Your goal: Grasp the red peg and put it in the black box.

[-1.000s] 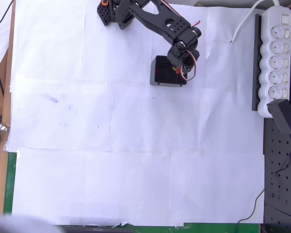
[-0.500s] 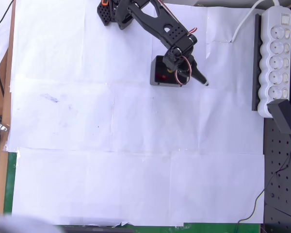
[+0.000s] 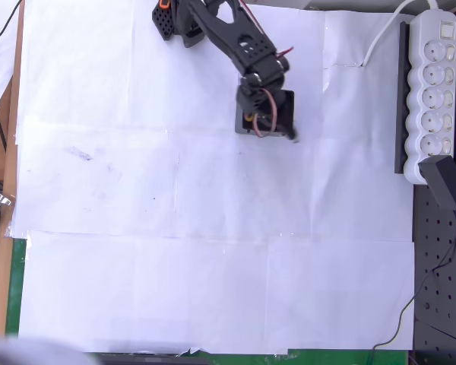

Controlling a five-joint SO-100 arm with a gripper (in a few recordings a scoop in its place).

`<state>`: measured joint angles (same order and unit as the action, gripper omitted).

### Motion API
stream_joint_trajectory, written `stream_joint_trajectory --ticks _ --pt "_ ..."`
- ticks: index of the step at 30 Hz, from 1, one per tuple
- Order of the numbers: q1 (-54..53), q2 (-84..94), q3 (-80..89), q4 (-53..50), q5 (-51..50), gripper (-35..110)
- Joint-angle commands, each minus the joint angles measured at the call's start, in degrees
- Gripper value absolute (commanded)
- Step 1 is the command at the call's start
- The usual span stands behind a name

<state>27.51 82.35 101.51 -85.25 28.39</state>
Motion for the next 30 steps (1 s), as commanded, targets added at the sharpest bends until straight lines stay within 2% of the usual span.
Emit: stream_joint_trajectory --ticks 1,5,9,14,18,22,30 --pt "-3.2 -9.8 4.0 -3.9 5.4 0" --pt "-12.1 -18.7 0.0 -8.2 17.2 0" --pt "-25.6 -31.4 -14.0 0.8 31.2 0" --pt "-33.9 -46.4 -45.6 33.3 40.6 0" --pt "-35.4 -53.1 -68.5 54.8 47.9 0" --pt "-35.0 -58.3 -88.7 75.8 50.5 0" --pt "-32.4 -68.7 -99.9 73.7 54.0 0"
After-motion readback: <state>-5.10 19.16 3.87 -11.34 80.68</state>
